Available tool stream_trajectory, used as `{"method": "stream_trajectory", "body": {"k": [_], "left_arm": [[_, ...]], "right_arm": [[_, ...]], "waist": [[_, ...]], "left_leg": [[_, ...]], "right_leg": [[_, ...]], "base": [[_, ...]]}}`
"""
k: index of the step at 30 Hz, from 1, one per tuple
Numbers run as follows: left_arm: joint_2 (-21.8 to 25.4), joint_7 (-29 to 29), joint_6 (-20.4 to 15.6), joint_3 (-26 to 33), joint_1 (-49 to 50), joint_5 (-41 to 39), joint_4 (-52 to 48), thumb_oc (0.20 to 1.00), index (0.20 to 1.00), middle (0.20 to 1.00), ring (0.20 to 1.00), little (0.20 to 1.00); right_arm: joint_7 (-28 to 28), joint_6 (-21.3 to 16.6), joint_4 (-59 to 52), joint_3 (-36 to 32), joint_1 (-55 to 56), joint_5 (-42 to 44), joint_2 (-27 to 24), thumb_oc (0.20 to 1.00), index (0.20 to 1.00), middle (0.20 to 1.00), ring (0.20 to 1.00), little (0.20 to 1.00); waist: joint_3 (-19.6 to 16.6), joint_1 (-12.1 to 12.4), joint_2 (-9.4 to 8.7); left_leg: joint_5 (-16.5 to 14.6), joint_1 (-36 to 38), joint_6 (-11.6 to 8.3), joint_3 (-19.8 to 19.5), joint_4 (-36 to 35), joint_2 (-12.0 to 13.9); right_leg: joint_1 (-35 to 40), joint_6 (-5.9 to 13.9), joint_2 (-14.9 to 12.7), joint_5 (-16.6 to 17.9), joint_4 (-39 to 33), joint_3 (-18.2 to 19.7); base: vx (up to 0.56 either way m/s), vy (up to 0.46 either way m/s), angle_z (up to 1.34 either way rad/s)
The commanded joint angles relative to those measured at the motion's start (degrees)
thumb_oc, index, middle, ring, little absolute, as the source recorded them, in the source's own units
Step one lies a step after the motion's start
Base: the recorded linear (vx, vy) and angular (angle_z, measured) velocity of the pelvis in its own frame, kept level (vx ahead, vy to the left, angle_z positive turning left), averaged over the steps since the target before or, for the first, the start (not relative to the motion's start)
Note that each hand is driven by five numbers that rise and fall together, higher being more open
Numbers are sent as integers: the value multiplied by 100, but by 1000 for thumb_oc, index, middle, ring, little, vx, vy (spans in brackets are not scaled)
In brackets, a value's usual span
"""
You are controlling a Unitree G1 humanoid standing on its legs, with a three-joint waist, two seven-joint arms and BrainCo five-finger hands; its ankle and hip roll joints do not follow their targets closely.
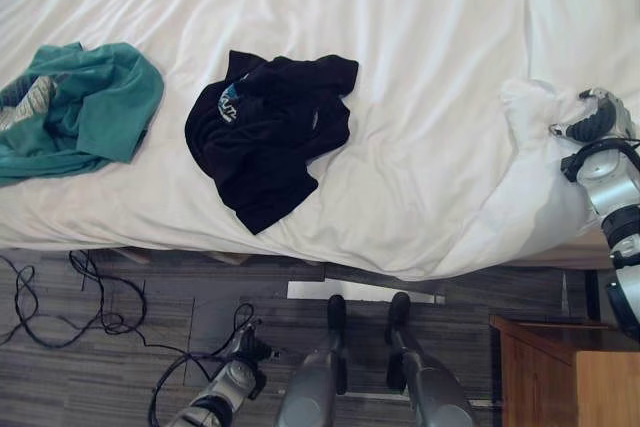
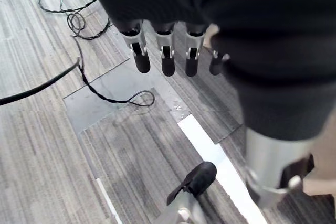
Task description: Tidy up the quilt and then pick up the clothes from the bed and put them into the laundry hamper.
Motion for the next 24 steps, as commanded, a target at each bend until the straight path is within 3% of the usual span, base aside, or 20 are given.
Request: {"method": "stream_trajectory", "body": {"k": [1, 6, 8, 10, 13, 17, 21, 24], "left_arm": [[-55, 153, -31, -53, -224, -140, 130, 1000, 1000, 1000, 1000, 1000], [-157, 169, 96, 305, -2, 29, 245, 1000, 1000, 1000, 1000, 1000], [-162, 138, 157, 569, 173, 150, 342, 1000, 1000, 1000, 1000, 1000], [-167, 109, 174, 606, 229, 180, 366, 1000, 1000, 1000, 1000, 1000], [-174, 76, 224, 797, 370, 219, 476, 1000, 1000, 1000, 1000, 1000], [-210, 91, 290, 919, 469, 273, 601, 1000, 1000, 1000, 1000, 1000], [-263, 148, 420, 1188, 653, 299, 724, 1000, 1000, 1000, 1000, 1000], [-314, 182, 468, 1175, 658, 240, 724, 1000, 1000, 1000, 1000, 1000]], "right_arm": [[128, -54, -64, 10, 178, 285, -8, 200, 200, 200, 200, 200], [39, -105, -1503, -1112, 2449, 322, 115, 200, 200, 200, 200, 200], [-61, -105, -1821, -2064, 3847, 403, 86, 206, 206, 206, 206, 206], [-91, -90, -1883, -2342, 4241, 439, 134, 1000, 1000, 1000, 1000, 1000], [-226, -69, -1786, -3038, 5225, 616, 418, 1000, 1000, 1000, 1000, 1000], [-491, 54, -2027, -3462, 5876, 462, 770, 1000, 1000, 1000, 1000, 1000], [-1307, 392, -2674, -4337, 6530, 319, 1037, 1000, 1000, 1000, 1000, 1000], [-1725, 257, -3160, -4692, 6476, 622, 1081, 1000, 1000, 1000, 1000, 1000]], "waist": [[-39, -83, -152], [-220, -391, -287], [-428, -557, -350], [-489, -579, -374], [-735, -720, -439], [-862, -811, -501], [-1115, -864, -619], [-1152, -858, -642]], "left_leg": [[211, 57, -123, 229, -52, 117], [53, 537, -92, 340, -186, 74], [-89, 808, -92, 406, -226, 42], [-129, 885, -93, 418, -226, 33], [-240, 1079, -103, 476, -226, 31], [-310, 1227, -101, 536, -226, 39], [-417, 1387, -96, 521, -226, 62], [-447, 1428, -84, 486, -226, 60]], "right_leg": [[-147, 605, -309, -222, 527, 466], [310, 649, -264, -155, 306, 560], [611, 716, -277, -70, 92, 615], [701, 736, -280, -38, 20, 631], [932, 802, -305, 49, -137, 690], [1073, 825, -298, 46, -153, 760], [1240, 849, -294, -17, -103, 752], [1273, 851, -293, -42, -82, 767]], "base": [[3, 63, 3], [70, 81, 5], [128, 102, 7], [81, 72, -21], [95, 81, -36], [57, 83, -18], [88, 58, -18], [42, 21, -8]]}}
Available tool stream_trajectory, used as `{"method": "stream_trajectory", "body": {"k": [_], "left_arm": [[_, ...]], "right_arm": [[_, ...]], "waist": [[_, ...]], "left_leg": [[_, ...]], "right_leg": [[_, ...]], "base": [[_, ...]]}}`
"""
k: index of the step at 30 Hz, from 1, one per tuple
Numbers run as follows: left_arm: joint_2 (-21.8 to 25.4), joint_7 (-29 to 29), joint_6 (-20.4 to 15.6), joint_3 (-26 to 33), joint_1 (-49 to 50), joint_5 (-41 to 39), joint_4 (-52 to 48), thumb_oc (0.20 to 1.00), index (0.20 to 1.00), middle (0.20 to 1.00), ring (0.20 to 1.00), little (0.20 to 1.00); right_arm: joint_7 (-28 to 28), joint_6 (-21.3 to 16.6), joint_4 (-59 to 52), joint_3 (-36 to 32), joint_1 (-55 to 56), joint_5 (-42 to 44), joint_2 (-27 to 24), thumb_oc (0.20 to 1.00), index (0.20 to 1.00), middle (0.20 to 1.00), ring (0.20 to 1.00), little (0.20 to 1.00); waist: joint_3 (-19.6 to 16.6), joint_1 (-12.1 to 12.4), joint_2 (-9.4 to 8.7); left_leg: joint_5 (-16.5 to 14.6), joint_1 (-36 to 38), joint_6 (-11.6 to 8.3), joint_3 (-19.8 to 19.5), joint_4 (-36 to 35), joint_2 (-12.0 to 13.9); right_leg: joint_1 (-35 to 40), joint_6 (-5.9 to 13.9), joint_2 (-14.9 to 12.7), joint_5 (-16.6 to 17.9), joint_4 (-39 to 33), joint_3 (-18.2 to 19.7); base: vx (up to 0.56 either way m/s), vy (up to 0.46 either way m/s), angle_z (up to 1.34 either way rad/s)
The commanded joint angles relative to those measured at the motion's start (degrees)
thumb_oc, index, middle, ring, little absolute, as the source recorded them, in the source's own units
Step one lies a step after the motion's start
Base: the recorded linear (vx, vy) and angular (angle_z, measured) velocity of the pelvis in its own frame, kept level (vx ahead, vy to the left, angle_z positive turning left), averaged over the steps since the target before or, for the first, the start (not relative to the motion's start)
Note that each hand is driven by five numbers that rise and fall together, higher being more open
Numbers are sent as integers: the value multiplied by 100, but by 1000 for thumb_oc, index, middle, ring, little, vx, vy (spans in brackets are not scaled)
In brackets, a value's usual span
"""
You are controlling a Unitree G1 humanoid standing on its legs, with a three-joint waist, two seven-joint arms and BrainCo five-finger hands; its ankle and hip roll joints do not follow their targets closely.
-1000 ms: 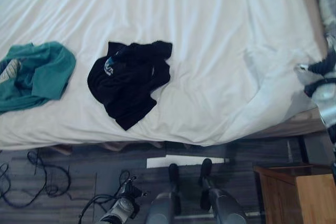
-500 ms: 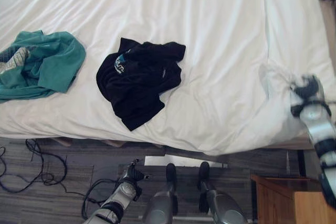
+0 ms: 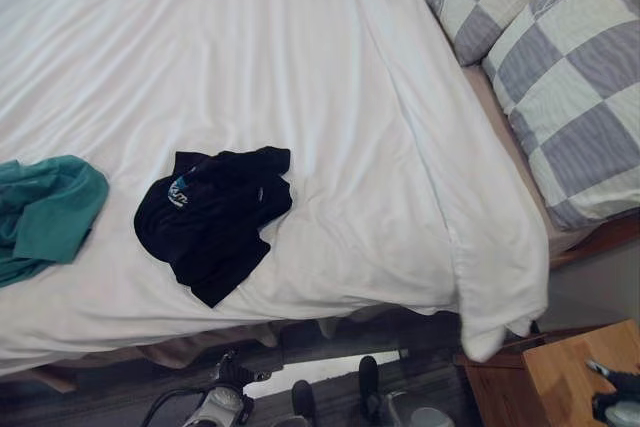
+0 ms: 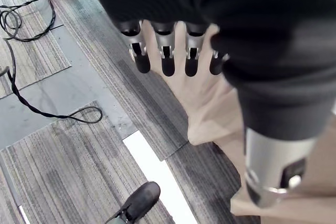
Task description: Tidy up the quilt and then pick up the clothes from the bed and put them into the laundry hamper.
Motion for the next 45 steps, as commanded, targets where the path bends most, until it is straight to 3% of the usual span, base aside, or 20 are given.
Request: {"method": "stream_trajectory", "body": {"k": [1, 3, 4, 5, 7, 12, 13, 14, 16, 18, 25, 33, 38, 39, 40, 45], "left_arm": [[-96, 141, 96, -81, -65, 105, 493, 1000, 1000, 1000, 1000, 1000], [-112, 199, 100, -84, -75, 56, 498, 1000, 1000, 1000, 1000, 1000], [-111, 206, 98, -102, -65, 44, 486, 1000, 1000, 1000, 1000, 1000], [-104, 216, 107, -115, -78, 26, 479, 1000, 1000, 1000, 1000, 1000], [-81, 217, 83, -179, -112, 10, 421, 1000, 1000, 1000, 1000, 1000], [18, 284, -14, -400, -387, -135, 296, 1000, 1000, 1000, 1000, 1000], [46, 327, -55, -530, -523, -257, 197, 1000, 1000, 1000, 1000, 1000], [44, 327, -54, -517, -535, -261, 198, 1000, 1000, 1000, 1000, 1000], [32, 458, -113, -665, -774, -445, 37, 1000, 1000, 1000, 1000, 1000], [-11, 479, -118, -745, -863, -416, -10, 1000, 1000, 1000, 1000, 1000], [-96, 557, -74, -746, -916, -373, 84, 1000, 1000, 1000, 1000, 1000], [-110, 154, -81, -644, -465, 76, 472, 1000, 1000, 1000, 1000, 1000], [-112, -73, -84, -544, -247, 127, 551, 1000, 1000, 1000, 1000, 1000], [-112, -128, -75, -533, -197, 155, 570, 1000, 1000, 1000, 1000, 1000], [-120, -178, -62, -524, -154, 182, 591, 1000, 1000, 1000, 1000, 1000], [-124, -137, -61, -361, -109, 88, 707, 1000, 1000, 1000, 1000, 1000]], "right_arm": [[-980, -319, -707, -626, -437, 251, -367, 1000, 1000, 1000, 1000, 1000], [-1134, -507, -1148, -752, -627, 303, -460, 1000, 1000, 1000, 1000, 1000], [-1111, -595, -1365, -734, -752, 334, -521, 335, 335, 335, 335, 335], [-1124, -671, -1572, -664, -949, 401, -572, 200, 200, 200, 200, 200], [-989, -797, -1774, -356, -1388, 470, -677, 200, 200, 200, 200, 200], [-764, -1009, -1078, 699, -2809, 900, -914, 200, 200, 200, 200, 200], [-630, -992, -659, 1133, -3306, 1057, -851, 200, 200, 200, 200, 200], [-628, -1004, -626, 1154, -3347, 1066, -861, 200, 200, 200, 200, 200], [-507, -887, 146, 1699, -3833, 1100, -493, 200, 200, 200, 200, 200], [-413, -839, 716, 1796, -3790, 1194, -238, 200, 200, 200, 200, 200], [189, -665, 2605, 2034, -3063, 1429, 569, 200, 200, 200, 200, 200], [1632, -211, 4489, 2062, -1099, 853, 1307, 200, 200, 200, 200, 200], [1981, -72, 4836, 2095, -740, 478, 1350, 200, 200, 200, 200, 200], [2041, -35, 4903, 2063, -726, 453, 1329, 448, 448, 448, 448, 448], [2060, -27, 4907, 2058, -719, 427, 1307, 1000, 1000, 1000, 1000, 1000], [1890, -184, 4375, 2256, -1165, 392, 1191, 1000, 1000, 1000, 1000, 1000]], "waist": [[-231, 129, -123], [-193, 158, -123], [-164, 188, -117], [-112, 226, -106], [18, 321, -57], [478, 536, 145], [682, 643, 270], [684, 634, 270], [968, 739, 537], [1039, 737, 618], [1054, 674, 579], [340, 363, 231], [24, 324, 170], [-44, 319, 173], [-98, 317, 169], [-35, 350, 277]], "left_leg": [[77, -68, -110, -53, 17, 60], [90, -81, -99, -77, 17, 50], [99, -99, -95, -95, 17, 44], [113, -124, -91, -107, 17, 43], [162, -211, -88, -139, 17, 25], [348, -604, -72, -246, 17, -15], [470, -767, -54, -259, 17, -40], [475, -781, -54, -257, 17, -41], [636, -1244, -52, -253, 71, -47], [677, -1420, -56, -220, 71, -39], [638, -1297, -53, -237, 35, 2], [335, -454, -107, -205, 17, -27], [262, -209, -150, -144, 17, -17], [253, -169, -160, -141, 17, -17], [236, -124, -166, -126, 17, -5], [270, 54, -142, 64, 17, -35]], "right_leg": [[-49, 661, -330, 134, 154, 56], [-74, 649, -320, 118, 179, 83], [-90, 642, -320, 110, 181, 96], [-123, 634, -321, 105, 197, 102], [-220, 621, -328, 107, 219, 96], [-648, 587, -371, 118, 385, 81], [-877, 553, -393, 77, 558, 80], [-904, 552, -395, 68, 583, 84], [-1520, 526, -490, -13, 1010, 58], [-1705, 520, -499, -11, 1049, 12], [-1527, 510, -429, -42, 927, -110], [-441, 547, -339, 45, 380, -110], [-90, 575, -339, 114, 100, -97], [-39, 580, -343, 122, 61, -84], [14, 584, -347, 121, 31, -72], [36, 622, -381, 118, 1, 213]], "base": [[0, 0, 0], [0, 0, 0], [-26, -11, 3], [-54, -11, 1], [-78, -24, 4], [-98, -24, 14], [-126, -11, 35], [-141, 0, 23], [-128, 20, 10], [-56, 9, 14], [2, -18, 8], [91, -13, 9], [47, -17, -7], [34, -16, -16], [31, -14, -16], [-61, 48, -68]]}}
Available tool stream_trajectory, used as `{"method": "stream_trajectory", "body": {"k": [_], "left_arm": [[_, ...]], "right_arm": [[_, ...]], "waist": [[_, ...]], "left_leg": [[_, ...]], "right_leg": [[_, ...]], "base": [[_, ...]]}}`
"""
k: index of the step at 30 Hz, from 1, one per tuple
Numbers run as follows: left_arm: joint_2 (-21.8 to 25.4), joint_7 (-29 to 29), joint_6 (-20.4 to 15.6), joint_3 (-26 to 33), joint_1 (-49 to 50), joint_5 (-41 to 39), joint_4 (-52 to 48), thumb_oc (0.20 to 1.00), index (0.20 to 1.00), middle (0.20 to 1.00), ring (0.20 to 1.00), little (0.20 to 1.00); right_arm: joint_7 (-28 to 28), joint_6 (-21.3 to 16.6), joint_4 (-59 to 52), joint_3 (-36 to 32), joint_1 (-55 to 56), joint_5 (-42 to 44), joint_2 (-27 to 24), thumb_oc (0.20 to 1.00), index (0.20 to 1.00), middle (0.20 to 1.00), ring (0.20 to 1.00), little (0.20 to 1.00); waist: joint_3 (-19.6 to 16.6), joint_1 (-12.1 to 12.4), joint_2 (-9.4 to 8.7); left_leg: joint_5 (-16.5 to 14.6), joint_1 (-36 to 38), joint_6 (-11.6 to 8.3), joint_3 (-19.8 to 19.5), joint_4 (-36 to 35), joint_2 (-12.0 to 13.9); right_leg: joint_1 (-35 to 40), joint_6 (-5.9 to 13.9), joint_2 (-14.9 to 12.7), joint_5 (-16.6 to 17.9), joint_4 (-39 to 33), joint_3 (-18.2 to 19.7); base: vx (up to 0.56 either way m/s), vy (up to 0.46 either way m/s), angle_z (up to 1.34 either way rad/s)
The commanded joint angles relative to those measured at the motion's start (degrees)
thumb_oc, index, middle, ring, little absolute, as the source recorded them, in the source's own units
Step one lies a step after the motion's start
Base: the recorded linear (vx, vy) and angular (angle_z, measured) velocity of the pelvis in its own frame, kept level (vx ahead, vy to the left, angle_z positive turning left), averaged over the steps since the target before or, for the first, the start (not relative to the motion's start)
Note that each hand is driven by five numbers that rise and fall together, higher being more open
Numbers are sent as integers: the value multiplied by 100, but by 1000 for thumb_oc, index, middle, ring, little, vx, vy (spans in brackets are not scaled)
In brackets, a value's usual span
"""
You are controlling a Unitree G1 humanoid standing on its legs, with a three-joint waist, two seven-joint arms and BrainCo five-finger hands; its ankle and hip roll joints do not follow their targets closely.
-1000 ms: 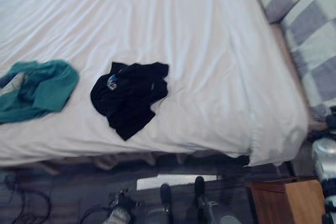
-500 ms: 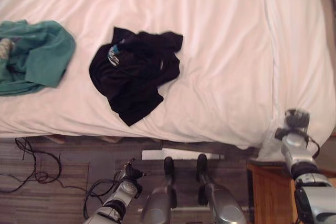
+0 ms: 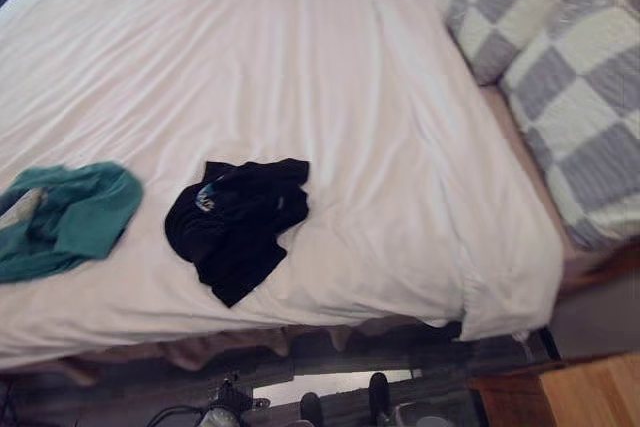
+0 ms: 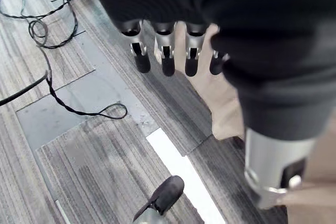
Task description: Tidy up the quilt and then pick up the clothes from the bed and put them into the laundry hamper.
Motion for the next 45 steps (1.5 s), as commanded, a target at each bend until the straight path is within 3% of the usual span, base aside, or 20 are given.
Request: {"method": "stream_trajectory", "body": {"k": [1, 4, 6, 9, 11, 15, 16, 18, 20, 21, 22, 23, 24, 27, 28, 32, 34, 38, 43, 45], "left_arm": [[-134, 86, -28, 79, -272, 94, 262, 1000, 1000, 1000, 1000, 1000], [-145, 187, -107, 14, -621, 25, 6, 1000, 1000, 1000, 1000, 1000], [-166, 171, -99, -51, -681, 192, -40, 1000, 1000, 1000, 1000, 1000], [-180, 202, -122, -82, -696, 263, 17, 1000, 1000, 1000, 1000, 1000], [-224, 243, -167, -143, -712, 190, 48, 1000, 1000, 1000, 1000, 1000], [-309, 223, -196, -260, -616, 139, 70, 1000, 1000, 1000, 1000, 1000], [-228, 230, -220, -257, -673, 122, -2, 1000, 1000, 1000, 1000, 1000], [-169, 255, -200, -216, -671, 130, -18, 1000, 1000, 1000, 1000, 1000], [-136, 262, -187, -192, -681, 162, -19, 1000, 1000, 1000, 1000, 1000], [-61, 214, -152, -180, -599, 190, -51, 1000, 1000, 1000, 1000, 1000], [-62, 213, -151, -178, -597, 191, -52, 1000, 1000, 1000, 1000, 1000], [4, 156, -104, -205, -572, 270, -65, 1000, 1000, 1000, 1000, 1000], [31, 125, -88, -248, -580, 355, -64, 1000, 1000, 1000, 1000, 1000], [22, 110, -78, -282, -623, 517, -51, 1000, 1000, 1000, 1000, 1000], [-78, 142, -188, -392, -720, 649, -106, 1000, 1000, 1000, 1000, 1000], [-168, 210, -239, -532, -1042, 469, -459, 1000, 1000, 1000, 1000, 1000], [-229, 217, -333, -599, -1091, 423, -576, 1000, 1000, 1000, 1000, 1000], [-496, 268, -375, -870, -1147, 430, -544, 1000, 1000, 1000, 1000, 1000], [-526, 349, -361, -1069, -1369, 544, -674, 1000, 1000, 1000, 1000, 1000], [-493, 430, -333, -1041, -1409, 515, -693, 1000, 1000, 1000, 1000, 1000]], "right_arm": [[-200, -233, -70, 152, -563, -229, -203, 1000, 1000, 1000, 1000, 1000], [-364, -277, -370, 363, -799, -486, -350, 1000, 1000, 1000, 1000, 1000], [-338, -244, -506, 427, -874, -624, -389, 1000, 1000, 1000, 1000, 1000], [-329, -269, -566, 403, -877, -565, -368, 1000, 1000, 1000, 1000, 1000], [-320, -307, -609, 420, -838, -506, -291, 1000, 1000, 1000, 1000, 1000], [-191, -277, -541, 380, -790, -590, -92, 1000, 1000, 1000, 1000, 1000], [-200, -266, -650, 424, -899, -598, -16, 1000, 1000, 1000, 1000, 1000], [-198, -260, -708, 553, -996, -636, 122, 1000, 1000, 1000, 1000, 1000], [-190, -270, -772, 630, -1062, -637, 182, 1000, 1000, 1000, 1000, 1000], [-186, -371, -1113, 935, -1180, -677, 255, 1000, 1000, 1000, 1000, 1000], [-186, -370, -1115, 936, -1178, -677, 254, 1000, 1000, 1000, 1000, 1000], [-181, -473, -1441, 1130, -1182, -630, 306, 1000, 1000, 1000, 1000, 1000], [-191, -535, -1614, 1230, -1150, -615, 306, 1000, 1000, 1000, 1000, 1000], [-126, -592, -1835, 1496, -1105, -637, 260, 1000, 1000, 1000, 1000, 1000], [-110, -641, -2003, 1579, -1190, -572, 230, 1000, 1000, 1000, 1000, 1000], [-130, -638, -2057, 1668, -1453, -507, 73, 1000, 1000, 1000, 1000, 1000], [-127, -655, -2014, 1719, -1500, -634, 115, 1000, 1000, 1000, 1000, 1000], [-31, -671, -2307, 1973, -1514, -995, 117, 1000, 1000, 1000, 1000, 1000], [19, -711, -2493, 2428, -1711, -1435, 459, 1000, 1000, 1000, 1000, 1000], [62, -722, -2452, 2684, -1882, -1549, 654, 1000, 1000, 1000, 1000, 1000]], "waist": [[137, 17, 36], [298, -44, 99], [132, -102, 196], [59, -71, 200], [-23, -17, 192], [-186, 110, 110], [-65, 175, -98], [24, 253, -103], [70, 307, -54], [198, 275, 83], [201, 291, 84], [313, 160, 146], [313, 81, 130], [272, -90, 66], [299, -59, 31], [596, 26, -53], [459, 8, 7], [115, -29, 192], [195, -75, 112], [276, 63, 97]], "left_leg": [[255, -323, -246, -165, 374, -92], [473, -807, -439, 819, 536, 421], [836, -454, -637, 1533, 40, 1206], [1155, -525, -791, 1118, 10, 1638], [1204, -634, -1041, 207, 10, 1895], [796, -574, -1129, -422, 10, 1759], [535, -563, -929, -307, 100, 1370], [485, -510, -784, -131, 69, 1252], [499, -454, -718, 40, 25, 1195], [472, -324, -554, 318, 10, 1019], [468, -314, -559, 335, 10, 1026], [497, -283, -414, 316, 10, 802], [489, -270, -371, 281, 10, 647], [281, -170, -227, 127, 10, 117], [60, -391, -205, 37, 668, -192], [539, -1789, -920, -266, 2794, -103], [320, -1414, -692, -345, 1825, 290], [537, -456, -631, -806, 100, 891], [300, -299, -500, -568, 10, 494], [278, -329, -453, -347, 10, 489]], "right_leg": [[-22, 569, -439, 301, 8, 72], [-124, 598, -815, 274, 33, -418], [78, 799, -1187, 269, 55, -884], [95, 837, -1407, 355, 59, -994], [73, 948, -1644, 462, 30, -921], [277, 1300, -2173, 620, 4, -883], [124, 1378, -2665, 1673, 51, -913], [-114, 1241, -2764, 1662, 233, -1145], [-319, 1129, -2744, 1448, 484, -1334], [-610, 860, -2122, 766, 1128, -1317], [-629, 855, -2117, 747, 1159, -1295], [-862, 685, -1140, 144, 1612, -930], [-844, 585, -618, -48, 1623, -704], [-552, 327, 197, -209, 1180, 43], [-238, 221, -4, -169, 758, 192], [-60, 84, -265, -43, 324, 303], [-25, 326, -433, 15, 115, 293], [-75, 601, -713, 10, 54, 468], [-521, 834, -1062, 422, 489, 465], [-753, 775, -1112, 446, 698, 40]], "base": [[-179, 48, -30], [-196, 200, 54], [76, 392, 118], [54, 389, 106], [56, 526, 26], [152, 672, 13], [-1, 353, -8], [-55, 472, -19], [-73, 491, -38], [-43, 407, -32], [-36, 733, -46], [31, 442, -37], [69, 537, -60], [97, 290, 25], [22, 255, 82], [-131, 178, 40], [94, 319, -5], [122, 442, -77], [-1, 484, -27], [-136, 225, -42]]}}
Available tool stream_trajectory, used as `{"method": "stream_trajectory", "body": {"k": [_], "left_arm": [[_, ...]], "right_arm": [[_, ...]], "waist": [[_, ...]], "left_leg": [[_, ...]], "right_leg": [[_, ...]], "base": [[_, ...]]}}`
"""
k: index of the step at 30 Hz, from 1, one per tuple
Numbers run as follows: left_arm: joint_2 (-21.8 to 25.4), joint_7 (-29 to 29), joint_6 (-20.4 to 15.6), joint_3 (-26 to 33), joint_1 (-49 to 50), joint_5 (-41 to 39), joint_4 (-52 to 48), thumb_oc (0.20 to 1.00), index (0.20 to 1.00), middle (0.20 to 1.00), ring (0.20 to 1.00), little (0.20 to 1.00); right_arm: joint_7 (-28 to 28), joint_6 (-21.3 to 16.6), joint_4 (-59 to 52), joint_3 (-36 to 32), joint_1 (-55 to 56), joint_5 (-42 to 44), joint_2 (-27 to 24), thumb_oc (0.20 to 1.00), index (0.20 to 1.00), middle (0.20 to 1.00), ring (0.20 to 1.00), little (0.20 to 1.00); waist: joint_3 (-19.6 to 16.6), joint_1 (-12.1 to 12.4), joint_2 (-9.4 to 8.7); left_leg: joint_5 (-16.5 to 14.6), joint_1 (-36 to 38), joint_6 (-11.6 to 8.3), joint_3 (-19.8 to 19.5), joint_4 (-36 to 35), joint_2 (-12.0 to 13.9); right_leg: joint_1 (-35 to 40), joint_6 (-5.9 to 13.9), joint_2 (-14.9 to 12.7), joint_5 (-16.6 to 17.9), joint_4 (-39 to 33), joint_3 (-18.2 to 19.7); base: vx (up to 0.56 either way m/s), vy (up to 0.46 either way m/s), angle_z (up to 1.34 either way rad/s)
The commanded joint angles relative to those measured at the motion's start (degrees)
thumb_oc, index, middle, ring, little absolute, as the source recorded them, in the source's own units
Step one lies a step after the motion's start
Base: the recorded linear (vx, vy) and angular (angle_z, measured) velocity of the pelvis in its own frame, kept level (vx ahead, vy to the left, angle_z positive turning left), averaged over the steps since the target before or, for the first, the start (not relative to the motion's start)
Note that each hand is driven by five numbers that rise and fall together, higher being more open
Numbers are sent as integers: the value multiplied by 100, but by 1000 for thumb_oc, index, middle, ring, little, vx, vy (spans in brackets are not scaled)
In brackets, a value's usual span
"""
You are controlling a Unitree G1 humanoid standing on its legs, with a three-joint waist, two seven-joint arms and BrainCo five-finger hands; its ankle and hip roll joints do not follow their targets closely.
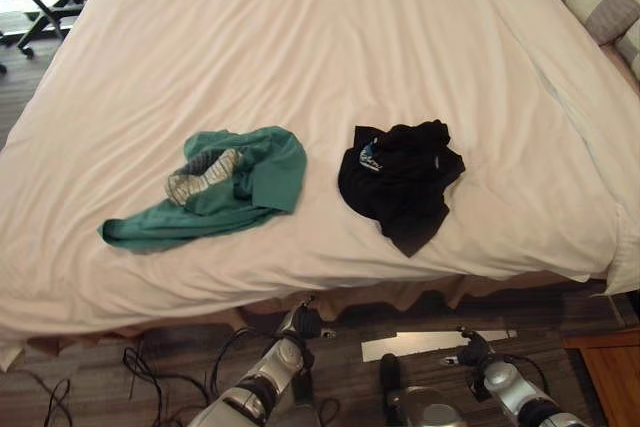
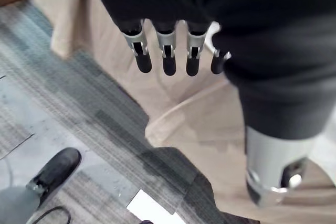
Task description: Tidy up the quilt and then pick up the clothes from the bed and put them into the laundry hamper.
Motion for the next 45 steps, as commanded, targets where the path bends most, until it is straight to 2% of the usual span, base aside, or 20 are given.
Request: {"method": "stream_trajectory", "body": {"k": [1, 5, 8, 12, 13, 15, 16, 17, 18, 21, 24, 25, 26, 28, 29, 30, 33, 37, 42, 45], "left_arm": [[308, 261, 2, -67, -153, 46, 109, 1000, 1000, 1000, 1000, 1000], [398, 301, 148, 119, 192, 126, 418, 1000, 1000, 1000, 1000, 1000], [472, 373, 275, 606, 503, -16, 811, 1000, 1000, 1000, 1000, 1000], [723, 487, 354, 1529, 971, -482, 1236, 1000, 1000, 1000, 1000, 1000], [1112, 492, 415, 2231, 1281, -757, 1565, 1000, 1000, 1000, 1000, 1000], [1310, 495, 446, 2536, 1403, -918, 1663, 1000, 1000, 1000, 1000, 1000], [1847, 636, 381, 3497, 1642, -1655, 1695, 1000, 1000, 1000, 1000, 1000], [2093, 706, 316, 3821, 1681, -1895, 1637, 1000, 1000, 1000, 1000, 1000], [2527, 900, 145, 4182, 1702, -2096, 1233, 1000, 1000, 1000, 1000, 1000], [2793, 1221, -26, 4176, 1760, -1837, 466, 1000, 1000, 1000, 1000, 1000], [3281, 1605, -312, 4394, 1954, -1299, -1822, 1000, 1000, 1000, 1000, 1000], [3626, 1650, -545, 4425, 1711, -1187, -2732, 1000, 1000, 1000, 1000, 1000], [3623, 1648, -535, 4435, 1712, -1182, -2749, 1000, 1000, 1000, 1000, 1000], [3897, 1471, -677, 4070, 1182, -921, -3636, 1000, 1000, 1000, 1000, 1000], [3893, 1471, -670, 4068, 1169, -917, -3640, 1000, 1000, 1000, 1000, 1000], [3954, 1213, -703, 3616, 742, -847, -4029, 1000, 1000, 1000, 1000, 1000], [4017, 1000, -662, 3026, 226, -707, -4070, 1000, 1000, 1000, 1000, 1000], [3822, 842, -372, 1261, -1459, -63, -3570, 1000, 1000, 1000, 1000, 1000], [3499, 851, -185, 639, -2212, 94, -2980, 1000, 1000, 1000, 1000, 1000], [3043, 742, 185, 338, -2885, 183, -1700, 1000, 1000, 1000, 1000, 1000]], "right_arm": [[194, -207, 85, 380, -500, -372, 793, 1000, 1000, 1000, 1000, 1000], [132, -135, 517, 376, -384, -306, 851, 1000, 1000, 1000, 1000, 1000], [-52, -12, 943, -189, -246, 134, 730, 1000, 1000, 1000, 1000, 1000], [-253, 61, 1335, -1073, 7, 626, 402, 1000, 1000, 1000, 1000, 1000], [-359, 100, 1677, -1863, 244, 1062, 114, 1000, 1000, 1000, 1000, 1000], [-423, 102, 1753, -2229, 345, 1341, -42, 1000, 1000, 1000, 1000, 1000], [-552, 46, 1783, -3010, 668, 1948, -363, 1000, 1000, 1000, 1000, 1000], [-665, -14, 1707, -3268, 811, 2097, -480, 1000, 1000, 1000, 1000, 1000], [-928, -174, 1306, -3657, 1130, 2251, -677, 1000, 1000, 1000, 1000, 1000], [-1279, -368, 487, -3906, 1465, 2110, -863, 1000, 1000, 1000, 1000, 1000], [-1147, -590, -1059, -4099, 1959, 1885, -1082, 1000, 1000, 1000, 1000, 1000], [-1157, -728, -1687, -3991, 1931, 1368, -1413, 1000, 1000, 1000, 1000, 1000], [-1158, -717, -1704, -3998, 1930, 1357, -1405, 1000, 1000, 1000, 1000, 1000], [-1075, -770, -2748, -3810, 1681, 455, -2013, 1000, 1000, 1000, 1000, 1000], [-1072, -760, -2761, -3824, 1682, 448, -2011, 1000, 1000, 1000, 1000, 1000], [-948, -790, -3376, -3629, 1373, 19, -2425, 1000, 1000, 1000, 1000, 1000], [-840, -771, -3738, -3336, 978, -312, -2752, 1000, 1000, 1000, 1000, 1000], [-714, -725, -4151, -2077, -589, -802, -3281, 1000, 1000, 1000, 1000, 1000], [-707, -719, -4243, -1486, -1300, -827, -3288, 1000, 1000, 1000, 1000, 1000], [-690, -693, -4370, -1119, -1699, -756, -3303, 1000, 1000, 1000, 1000, 1000]], "waist": [[-112, 371, -382], [-132, 471, -413], [-219, 527, -416], [-347, 585, -354], [-433, 560, -340], [-465, 543, -330], [-518, 495, -307], [-525, 464, -294], [-546, 409, -270], [-535, 336, -239], [-516, 270, -232], [-497, 238, -229], [-501, 238, -232], [-441, 198, -260], [-439, 204, -261], [-385, 177, -272], [-319, 170, -287], [6, 138, -354], [132, 133, -382], [280, 153, -401]], "left_leg": [[-343, 37, 126, 298, -16, -357], [-313, 1, 294, 216, -16, -628], [-315, -34, 326, 101, -16, -798], [-357, 7, 318, 160, -16, -824], [-396, 110, 306, 215, -16, -819], [-411, 160, 297, 224, -16, -819], [-451, 293, 274, 219, -16, -814], [-481, 350, 261, 210, -16, -806], [-514, 413, 251, 193, -16, -820], [-540, 464, 243, 197, -16, -823], [-537, 460, 246, 219, -16, -817], [-569, 466, 249, 222, -16, -806], [-534, 436, 249, 223, -16, -808], [-558, 413, 267, 230, -16, -803], [-525, 388, 267, 232, -16, -804], [-546, 363, 284, 269, -16, -782], [-486, 271, 294, 316, -16, -765], [-320, -150, 296, 401, -16, -712], [-195, -493, 287, 460, -16, -691], [-43, -837, 246, 530, -16, -660]], "right_leg": [[-699, 750, -1143, 582, 287, 142], [-492, 538, -370, 110, 472, 447], [-252, 415, -331, 142, 85, 580], [-36, 484, -399, 301, -353, 518], [124, 519, -441, 341, -489, 530], [182, 524, -451, 335, -517, 523], [322, 538, -479, 305, -527, 506], [381, 546, -482, 266, -526, 499], [454, 565, -487, 230, -523, 481], [499, 597, -502, 207, -522, 485], [484, 630, -510, 231, -517, 494], [462, 660, -514, 222, -499, 498], [435, 655, -515, 254, -506, 499], [363, 686, -531, 279, -489, 512], [341, 682, -532, 310, -495, 514], [272, 696, -543, 332, -486, 547], [150, 693, -548, 413, -491, 585], [-317, 738, -541, 616, -477, 685], [-674, 764, -520, 750, -479, 731], [-981, 803, -534, 856, -523, 699]], "base": [[-65, 211, -41], [19, 153, -1], [53, 41, 29], [62, 3, 13], [132, -2, 2], [127, 3, 5], [147, 6, -3], [203, 16, 4], [87, 9, 9], [41, 28, 5], [-4, 23, -4], [-20, 10, -16], [-18, 5, -19], [-46, -6, -18], [-70, -5, -10], [-57, -3, -7], [-70, 1, -12], [-159, -18, -6], [-105, -14, -5], [-67, -42, -2]]}}
